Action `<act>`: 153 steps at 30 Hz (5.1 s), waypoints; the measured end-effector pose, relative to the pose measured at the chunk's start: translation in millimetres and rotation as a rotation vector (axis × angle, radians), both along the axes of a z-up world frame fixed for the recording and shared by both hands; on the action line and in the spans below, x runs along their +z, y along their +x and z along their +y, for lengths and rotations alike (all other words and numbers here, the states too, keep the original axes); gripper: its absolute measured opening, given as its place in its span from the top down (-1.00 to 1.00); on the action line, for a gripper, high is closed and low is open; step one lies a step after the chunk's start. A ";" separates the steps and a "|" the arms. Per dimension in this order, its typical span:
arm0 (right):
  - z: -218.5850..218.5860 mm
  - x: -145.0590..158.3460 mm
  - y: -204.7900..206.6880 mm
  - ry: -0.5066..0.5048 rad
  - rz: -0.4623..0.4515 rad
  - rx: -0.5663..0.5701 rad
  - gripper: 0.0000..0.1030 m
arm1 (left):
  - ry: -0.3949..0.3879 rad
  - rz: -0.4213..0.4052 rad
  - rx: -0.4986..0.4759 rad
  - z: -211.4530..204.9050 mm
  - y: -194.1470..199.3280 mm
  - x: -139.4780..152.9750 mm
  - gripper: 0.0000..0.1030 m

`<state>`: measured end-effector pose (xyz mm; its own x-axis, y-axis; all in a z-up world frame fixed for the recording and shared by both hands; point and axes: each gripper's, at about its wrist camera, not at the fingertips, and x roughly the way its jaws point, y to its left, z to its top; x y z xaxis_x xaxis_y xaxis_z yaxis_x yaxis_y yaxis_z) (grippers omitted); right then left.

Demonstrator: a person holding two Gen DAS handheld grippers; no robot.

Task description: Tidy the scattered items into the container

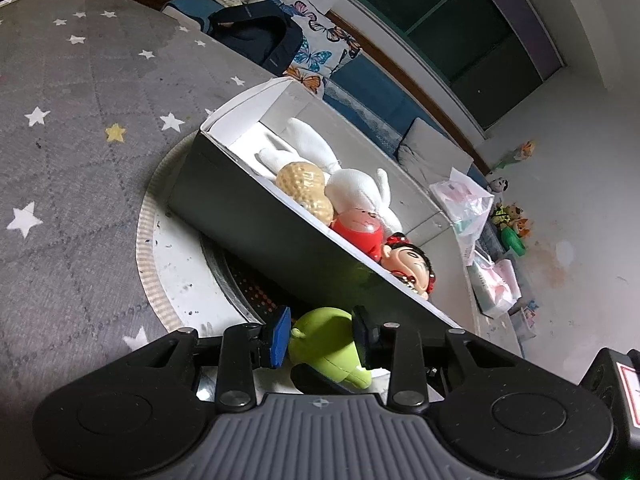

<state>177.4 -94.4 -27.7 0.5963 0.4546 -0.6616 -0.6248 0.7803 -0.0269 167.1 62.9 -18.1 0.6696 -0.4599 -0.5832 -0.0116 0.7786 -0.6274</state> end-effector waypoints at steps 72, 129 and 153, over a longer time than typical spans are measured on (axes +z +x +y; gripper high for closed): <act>-105.0 28.5 194.3 0.049 0.164 -0.258 0.05 | 0.118 -0.093 -0.183 -109.6 180.9 22.5 0.31; -108.0 48.5 139.9 -0.012 0.049 -0.267 -0.06 | 0.276 -0.143 -0.154 -100.1 119.3 48.1 0.31; -96.0 64.5 -3.8 0.096 -0.126 -0.270 -0.61 | 0.472 -0.203 -0.052 -88.7 -6.7 60.3 0.28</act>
